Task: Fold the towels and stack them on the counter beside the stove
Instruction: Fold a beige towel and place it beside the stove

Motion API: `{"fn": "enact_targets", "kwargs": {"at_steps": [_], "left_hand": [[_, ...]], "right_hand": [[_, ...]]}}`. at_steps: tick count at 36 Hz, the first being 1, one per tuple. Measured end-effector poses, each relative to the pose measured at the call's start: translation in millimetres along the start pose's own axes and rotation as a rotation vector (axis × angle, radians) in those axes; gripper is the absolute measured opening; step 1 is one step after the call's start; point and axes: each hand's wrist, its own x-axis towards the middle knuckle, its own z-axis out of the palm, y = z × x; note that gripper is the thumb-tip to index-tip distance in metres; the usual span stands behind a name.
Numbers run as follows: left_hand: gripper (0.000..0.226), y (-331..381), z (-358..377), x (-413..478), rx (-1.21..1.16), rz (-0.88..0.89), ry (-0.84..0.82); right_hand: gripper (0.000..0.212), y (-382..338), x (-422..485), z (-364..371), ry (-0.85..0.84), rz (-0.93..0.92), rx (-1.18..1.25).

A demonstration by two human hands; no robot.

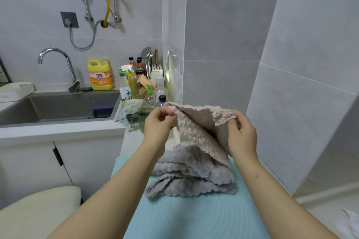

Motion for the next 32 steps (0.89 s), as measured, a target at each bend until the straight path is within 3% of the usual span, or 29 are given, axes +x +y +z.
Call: {"fn": "enact_targets", "kwargs": {"at_steps": [8, 12, 15, 22, 27, 32], "left_hand": [[0.033, 51, -35, -27, -0.189, 0.035, 0.038], [0.032, 57, -58, -42, -0.213, -0.023, 0.084], [0.028, 52, -78, -48, -0.185, -0.139, 0.116], [0.009, -15, -121, -50, 0.132, -0.475, 0.101], [0.024, -76, -137, -60, 0.460, -0.437, 0.094], [0.024, -112, -135, -80, 0.901, -0.313, -0.132]], "right_hand": [[0.028, -35, -12, -8, 0.102, -0.099, 0.187], [0.026, -43, -25, -4, -0.006, -0.097, 0.231], [0.036, -39, -35, 3, -0.106, 0.004, 0.276], [0.019, 35, -64, 24, -0.387, 0.429, 0.014], [0.011, 75, -97, 19, -0.518, 0.600, -0.121], [0.018, 98, -118, 17, -0.616, 0.642, -0.239]]}}
